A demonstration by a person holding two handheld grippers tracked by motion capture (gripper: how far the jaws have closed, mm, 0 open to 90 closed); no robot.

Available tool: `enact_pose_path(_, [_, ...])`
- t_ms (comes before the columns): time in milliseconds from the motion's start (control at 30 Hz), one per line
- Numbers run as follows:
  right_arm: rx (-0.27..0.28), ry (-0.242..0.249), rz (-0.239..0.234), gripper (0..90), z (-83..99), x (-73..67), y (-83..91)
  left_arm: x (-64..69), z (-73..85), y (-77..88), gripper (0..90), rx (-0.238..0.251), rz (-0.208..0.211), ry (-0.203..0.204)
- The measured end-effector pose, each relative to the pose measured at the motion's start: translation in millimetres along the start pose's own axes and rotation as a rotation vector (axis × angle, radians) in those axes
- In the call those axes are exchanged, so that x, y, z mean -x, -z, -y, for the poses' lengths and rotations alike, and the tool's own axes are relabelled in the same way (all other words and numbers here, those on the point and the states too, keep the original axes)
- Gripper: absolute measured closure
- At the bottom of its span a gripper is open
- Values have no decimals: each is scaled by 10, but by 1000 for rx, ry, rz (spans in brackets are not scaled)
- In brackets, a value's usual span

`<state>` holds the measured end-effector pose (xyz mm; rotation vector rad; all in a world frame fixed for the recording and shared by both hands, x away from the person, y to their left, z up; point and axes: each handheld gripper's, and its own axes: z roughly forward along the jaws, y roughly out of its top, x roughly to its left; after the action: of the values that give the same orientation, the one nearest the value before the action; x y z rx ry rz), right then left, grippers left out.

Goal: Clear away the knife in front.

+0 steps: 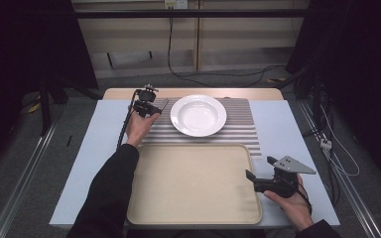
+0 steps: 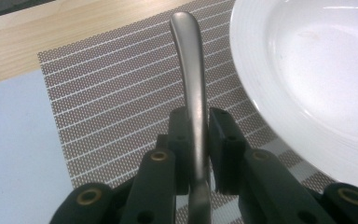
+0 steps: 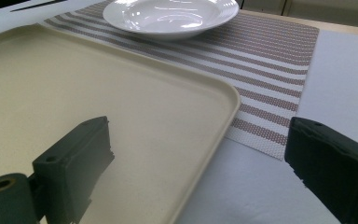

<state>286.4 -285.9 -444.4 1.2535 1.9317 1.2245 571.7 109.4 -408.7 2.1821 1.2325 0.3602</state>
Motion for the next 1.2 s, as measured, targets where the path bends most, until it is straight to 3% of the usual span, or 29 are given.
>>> enact_pose_path(300, [-2,4,2,77,-2,-9,5,19,39,192,800,43,33,6])
enact_pose_path(567, [-8,8,3,77,-5,-12,-4,115,30,405,799,57,28,-50])
enact_pose_path(767, [-4,6,3,77,-7,-14,-1,209,82,466,800,56,36,-92])
enact_pose_path(1200, [-4,0,3,77,-6,-12,2,341,219,697,799,64,42,-130])
